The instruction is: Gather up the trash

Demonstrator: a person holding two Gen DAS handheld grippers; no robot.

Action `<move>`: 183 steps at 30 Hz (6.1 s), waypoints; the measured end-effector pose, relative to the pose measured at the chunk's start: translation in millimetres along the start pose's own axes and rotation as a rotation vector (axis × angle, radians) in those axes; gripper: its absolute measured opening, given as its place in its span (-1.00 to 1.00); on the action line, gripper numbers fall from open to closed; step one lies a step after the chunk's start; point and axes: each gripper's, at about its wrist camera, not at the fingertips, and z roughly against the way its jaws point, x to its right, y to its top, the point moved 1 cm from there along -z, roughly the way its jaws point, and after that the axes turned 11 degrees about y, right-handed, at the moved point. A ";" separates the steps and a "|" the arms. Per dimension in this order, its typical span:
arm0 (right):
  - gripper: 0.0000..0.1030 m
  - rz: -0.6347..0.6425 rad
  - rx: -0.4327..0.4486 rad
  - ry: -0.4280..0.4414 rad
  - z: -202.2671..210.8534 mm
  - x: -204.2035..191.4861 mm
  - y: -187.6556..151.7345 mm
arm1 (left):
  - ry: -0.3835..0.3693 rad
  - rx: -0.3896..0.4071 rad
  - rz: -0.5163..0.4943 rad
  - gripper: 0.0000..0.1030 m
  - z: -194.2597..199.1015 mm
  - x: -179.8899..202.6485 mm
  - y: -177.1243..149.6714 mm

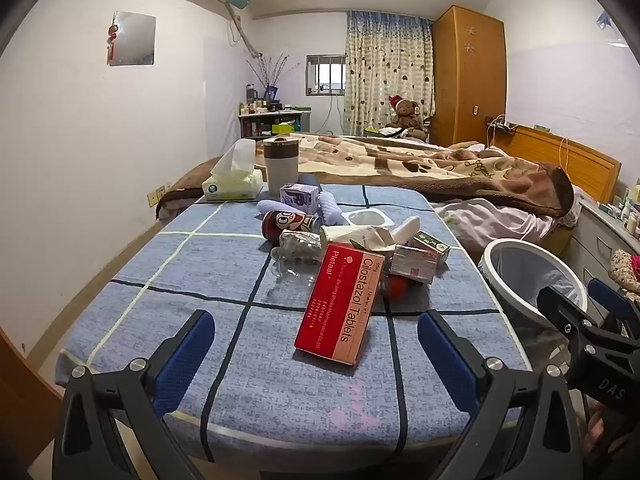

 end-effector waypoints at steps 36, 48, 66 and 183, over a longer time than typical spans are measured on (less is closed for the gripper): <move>1.00 0.009 0.004 -0.013 0.8 -0.8 3.2 | -0.018 -0.025 0.003 1.00 -0.4 3.4 -2.7; 1.00 0.011 0.006 -0.015 0.6 -1.4 3.3 | -0.018 -0.030 0.003 1.00 -5.5 2.9 -4.4; 1.00 0.013 0.006 -0.017 1.7 -2.5 3.2 | -0.021 -0.033 0.005 1.00 -7.7 1.1 -7.7; -0.28 -0.052 -0.068 0.179 -75.9 54.0 56.9 | -0.287 -0.132 -0.055 0.27 -70.6 48.5 39.2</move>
